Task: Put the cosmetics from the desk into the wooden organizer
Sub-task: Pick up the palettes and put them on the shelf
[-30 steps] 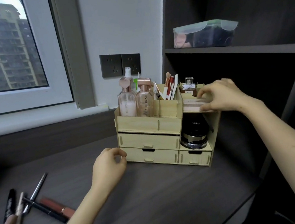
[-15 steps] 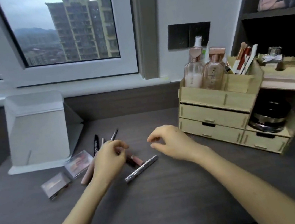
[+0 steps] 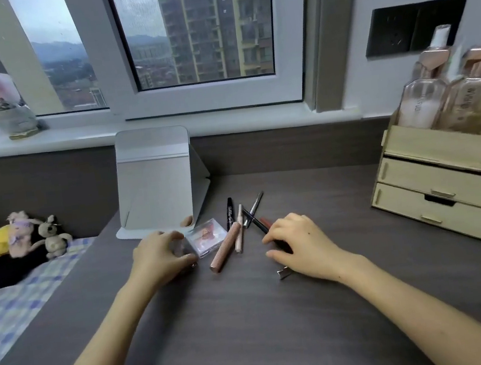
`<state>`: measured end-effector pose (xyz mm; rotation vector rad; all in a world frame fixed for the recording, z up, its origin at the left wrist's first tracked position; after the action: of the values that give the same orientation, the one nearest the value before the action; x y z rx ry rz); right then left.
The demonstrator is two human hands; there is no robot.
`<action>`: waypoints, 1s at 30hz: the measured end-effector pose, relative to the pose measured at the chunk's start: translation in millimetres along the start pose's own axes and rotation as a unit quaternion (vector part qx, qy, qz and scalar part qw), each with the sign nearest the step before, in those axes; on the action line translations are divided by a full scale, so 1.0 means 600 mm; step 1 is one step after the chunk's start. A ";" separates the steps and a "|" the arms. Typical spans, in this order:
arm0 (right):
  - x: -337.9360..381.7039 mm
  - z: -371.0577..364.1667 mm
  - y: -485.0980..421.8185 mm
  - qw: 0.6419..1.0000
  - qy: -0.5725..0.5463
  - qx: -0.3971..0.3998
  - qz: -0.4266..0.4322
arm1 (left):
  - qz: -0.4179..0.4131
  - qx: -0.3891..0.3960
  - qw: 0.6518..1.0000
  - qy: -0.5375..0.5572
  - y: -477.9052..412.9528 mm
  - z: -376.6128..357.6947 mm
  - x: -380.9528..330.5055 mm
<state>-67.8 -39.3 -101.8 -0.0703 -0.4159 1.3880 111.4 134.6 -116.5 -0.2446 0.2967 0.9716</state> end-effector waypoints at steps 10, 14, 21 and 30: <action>0.017 -0.017 -0.011 0.999 -0.025 -0.022 -0.009 | -0.094 0.018 0.994 -0.055 -0.040 -0.025 -0.072; 0.020 -0.013 -0.007 0.999 -0.035 -0.036 -0.010 | -0.079 -0.027 0.997 0.002 -0.034 0.026 -0.044; 0.074 -0.005 -0.017 0.995 -0.061 -0.073 0.017 | 0.031 0.056 0.992 0.106 0.009 0.024 0.039; 0.081 -0.006 -0.005 0.996 -0.064 -0.065 0.019 | 0.053 0.145 0.968 0.198 0.007 -0.002 0.040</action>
<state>-57.6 7.4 -92.6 -0.0958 -0.6146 1.4056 120.4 155.2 -126.2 -0.1545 0.8185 0.9673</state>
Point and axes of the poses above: each hand's wrist, its own y-axis away from the middle knuckle, its own z-axis out of the back of the hand, x = y × z, the point moved 7 cm from there along -y, towards the middle knuckle, and after that the axes turned 1 degree about y, right-handed, at the moved point
